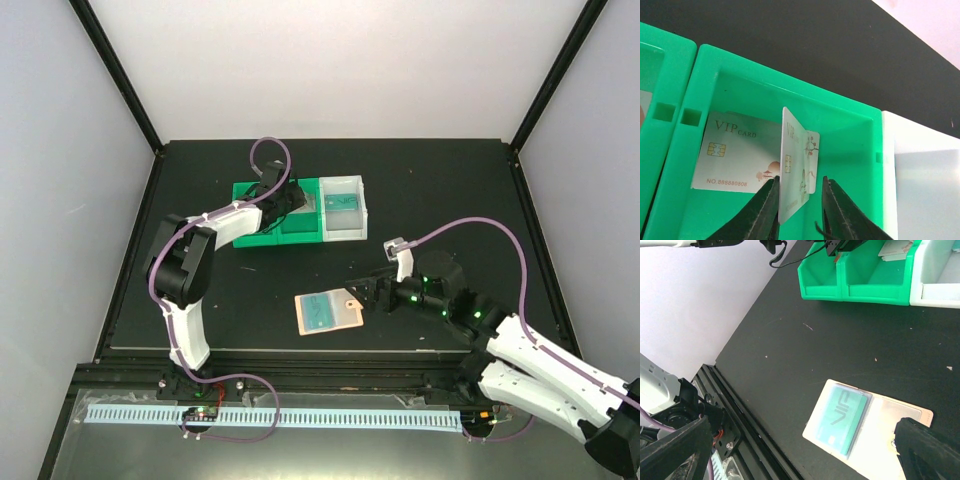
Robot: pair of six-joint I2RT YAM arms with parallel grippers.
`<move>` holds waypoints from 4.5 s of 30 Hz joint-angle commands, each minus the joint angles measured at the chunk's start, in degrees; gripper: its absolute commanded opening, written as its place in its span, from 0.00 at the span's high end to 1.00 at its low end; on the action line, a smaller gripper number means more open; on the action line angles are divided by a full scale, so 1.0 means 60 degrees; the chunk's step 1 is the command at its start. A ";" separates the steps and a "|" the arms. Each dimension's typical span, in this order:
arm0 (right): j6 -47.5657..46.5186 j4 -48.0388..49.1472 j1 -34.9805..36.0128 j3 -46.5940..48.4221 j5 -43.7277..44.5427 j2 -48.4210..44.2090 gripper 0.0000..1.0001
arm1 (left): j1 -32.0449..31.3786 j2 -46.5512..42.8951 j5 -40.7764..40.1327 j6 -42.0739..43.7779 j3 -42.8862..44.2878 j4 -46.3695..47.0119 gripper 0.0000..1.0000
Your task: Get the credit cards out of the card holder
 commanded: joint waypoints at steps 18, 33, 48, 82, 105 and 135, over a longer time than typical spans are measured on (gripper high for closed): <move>-0.0180 -0.0091 -0.0020 -0.0054 0.0322 -0.0288 0.00 | 0.0055 -0.0264 -0.0030 0.0331 0.0584 -0.0343 0.54; 0.0565 0.0016 -0.0019 -0.0581 0.1230 -0.0959 0.00 | 0.0055 -0.1475 0.0866 0.1022 0.0901 -0.1177 0.35; -0.0389 -0.0571 -0.0017 -0.0633 0.0861 -0.0651 0.08 | -0.0018 -0.4805 0.1941 0.3066 -0.0778 -0.3984 0.28; 0.2343 0.3745 0.1067 -0.1205 -0.1127 0.5543 0.75 | -0.1154 -0.9172 0.4886 0.1508 -0.7847 -0.1914 0.38; 0.2585 0.4005 0.1530 -0.0056 -0.0762 0.7540 0.77 | -0.1156 -0.8941 0.5265 0.1224 -0.8376 -0.0980 0.36; 0.1859 0.3080 0.1676 0.0327 0.0160 0.7509 0.86 | -0.1158 -0.8962 0.6196 -0.0255 -0.9408 0.1226 0.36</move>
